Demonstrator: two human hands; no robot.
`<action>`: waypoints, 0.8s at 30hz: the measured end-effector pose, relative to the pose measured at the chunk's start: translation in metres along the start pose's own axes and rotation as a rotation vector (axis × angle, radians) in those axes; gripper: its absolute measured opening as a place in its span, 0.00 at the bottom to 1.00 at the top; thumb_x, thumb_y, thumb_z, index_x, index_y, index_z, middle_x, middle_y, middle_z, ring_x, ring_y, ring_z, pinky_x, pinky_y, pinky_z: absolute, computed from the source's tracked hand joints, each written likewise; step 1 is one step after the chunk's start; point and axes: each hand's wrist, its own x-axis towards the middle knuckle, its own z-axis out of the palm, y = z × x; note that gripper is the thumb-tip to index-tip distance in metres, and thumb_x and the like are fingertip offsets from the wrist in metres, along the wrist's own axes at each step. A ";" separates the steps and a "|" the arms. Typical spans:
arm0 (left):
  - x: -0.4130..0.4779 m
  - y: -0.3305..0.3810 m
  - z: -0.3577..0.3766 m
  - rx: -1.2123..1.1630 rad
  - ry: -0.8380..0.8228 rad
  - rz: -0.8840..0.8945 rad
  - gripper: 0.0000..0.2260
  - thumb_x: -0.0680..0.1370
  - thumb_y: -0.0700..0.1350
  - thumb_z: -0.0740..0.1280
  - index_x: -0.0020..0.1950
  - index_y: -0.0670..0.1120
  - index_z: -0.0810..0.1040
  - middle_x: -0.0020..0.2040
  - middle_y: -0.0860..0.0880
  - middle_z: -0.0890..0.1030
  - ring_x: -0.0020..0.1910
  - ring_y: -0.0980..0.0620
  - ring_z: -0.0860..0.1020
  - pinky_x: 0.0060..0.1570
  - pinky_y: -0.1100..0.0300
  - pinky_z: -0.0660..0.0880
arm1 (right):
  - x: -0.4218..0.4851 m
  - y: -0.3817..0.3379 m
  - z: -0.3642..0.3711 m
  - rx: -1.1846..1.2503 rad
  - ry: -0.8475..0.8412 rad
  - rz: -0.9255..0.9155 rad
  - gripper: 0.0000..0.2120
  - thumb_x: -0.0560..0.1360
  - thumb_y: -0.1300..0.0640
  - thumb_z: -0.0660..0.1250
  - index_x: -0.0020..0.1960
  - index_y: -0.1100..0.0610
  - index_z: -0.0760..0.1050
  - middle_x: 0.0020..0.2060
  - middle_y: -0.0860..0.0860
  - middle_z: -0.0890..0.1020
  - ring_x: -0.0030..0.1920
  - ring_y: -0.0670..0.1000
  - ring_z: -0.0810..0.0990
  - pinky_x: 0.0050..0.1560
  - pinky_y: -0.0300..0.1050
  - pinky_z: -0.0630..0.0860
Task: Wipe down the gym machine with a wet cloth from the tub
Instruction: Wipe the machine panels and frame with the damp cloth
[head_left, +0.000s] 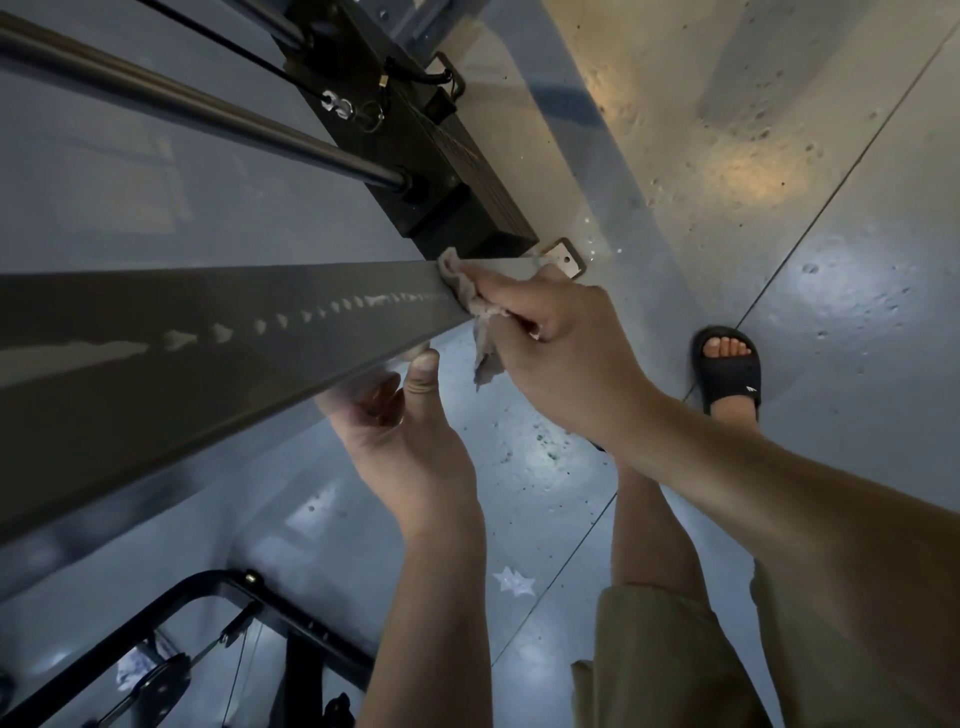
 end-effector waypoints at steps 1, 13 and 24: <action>0.001 -0.001 0.000 -0.001 0.001 -0.003 0.32 0.70 0.58 0.77 0.70 0.49 0.73 0.50 0.55 0.83 0.53 0.53 0.81 0.59 0.38 0.79 | 0.003 0.004 0.000 -0.050 -0.015 0.008 0.17 0.82 0.63 0.62 0.68 0.51 0.80 0.35 0.43 0.74 0.31 0.41 0.76 0.35 0.26 0.69; 0.001 -0.005 0.000 -0.018 0.018 -0.014 0.33 0.69 0.59 0.77 0.71 0.50 0.72 0.48 0.58 0.81 0.51 0.55 0.80 0.58 0.38 0.79 | 0.018 0.008 0.001 -0.132 -0.063 0.060 0.16 0.82 0.65 0.61 0.63 0.55 0.83 0.33 0.41 0.70 0.38 0.40 0.74 0.40 0.31 0.70; 0.002 -0.003 -0.002 -0.001 0.004 -0.002 0.35 0.69 0.58 0.77 0.73 0.50 0.71 0.47 0.60 0.81 0.51 0.56 0.81 0.59 0.37 0.78 | 0.005 0.000 0.001 -0.150 0.036 -0.081 0.13 0.79 0.66 0.63 0.57 0.59 0.83 0.33 0.47 0.66 0.34 0.40 0.65 0.32 0.38 0.70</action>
